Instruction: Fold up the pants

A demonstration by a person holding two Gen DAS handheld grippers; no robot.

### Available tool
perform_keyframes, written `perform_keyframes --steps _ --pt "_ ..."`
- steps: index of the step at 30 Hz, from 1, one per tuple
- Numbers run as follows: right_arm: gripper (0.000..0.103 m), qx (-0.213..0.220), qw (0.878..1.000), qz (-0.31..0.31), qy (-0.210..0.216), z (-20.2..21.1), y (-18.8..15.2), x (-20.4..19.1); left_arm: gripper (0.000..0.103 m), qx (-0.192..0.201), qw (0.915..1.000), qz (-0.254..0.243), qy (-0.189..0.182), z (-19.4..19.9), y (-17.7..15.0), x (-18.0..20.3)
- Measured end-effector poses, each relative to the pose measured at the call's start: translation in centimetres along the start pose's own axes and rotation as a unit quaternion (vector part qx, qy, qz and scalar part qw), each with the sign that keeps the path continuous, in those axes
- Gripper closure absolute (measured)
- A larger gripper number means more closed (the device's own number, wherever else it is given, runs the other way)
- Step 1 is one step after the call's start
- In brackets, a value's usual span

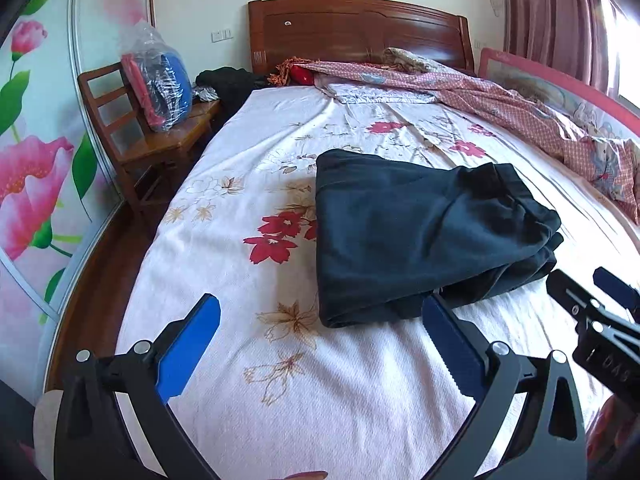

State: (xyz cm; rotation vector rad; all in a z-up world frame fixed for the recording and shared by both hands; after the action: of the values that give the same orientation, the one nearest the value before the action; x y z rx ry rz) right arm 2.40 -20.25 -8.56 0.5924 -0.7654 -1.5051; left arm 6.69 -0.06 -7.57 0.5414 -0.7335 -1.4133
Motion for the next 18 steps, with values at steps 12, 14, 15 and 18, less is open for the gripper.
perform_keyframes --steps 12,14,15,18 --pt "0.015 0.007 1.000 0.012 -0.020 1.3 -0.6 -0.4 0.002 0.002 1.0000 -0.003 -0.007 0.9 -0.4 -0.3" --pt "0.015 0.007 1.000 0.013 -0.017 1.4 -0.6 -0.4 0.002 0.002 1.0000 -0.003 -0.007 1.0 -0.4 -0.3" --pt "0.015 0.008 1.000 0.013 -0.019 1.4 -0.6 -0.4 0.002 0.002 1.0000 -0.002 -0.007 1.0 -0.4 -0.3" --pt "0.015 0.011 1.000 0.016 -0.019 1.5 -0.6 -0.5 0.002 0.002 1.0000 -0.003 -0.007 1.0 -0.4 -0.4"
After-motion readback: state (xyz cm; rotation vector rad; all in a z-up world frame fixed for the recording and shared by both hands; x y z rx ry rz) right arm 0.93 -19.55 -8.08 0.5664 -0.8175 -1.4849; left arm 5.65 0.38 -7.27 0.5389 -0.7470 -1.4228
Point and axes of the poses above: each gripper's, at about its wrist camera, not at the fingertips, and z roughly against the way its jaws point, x to its right, y to its top, the point moved 4 cm from there along -z, roughly the way its jaws point, and after that the axes turned 12 degrees about z, right-handed, at the moved point
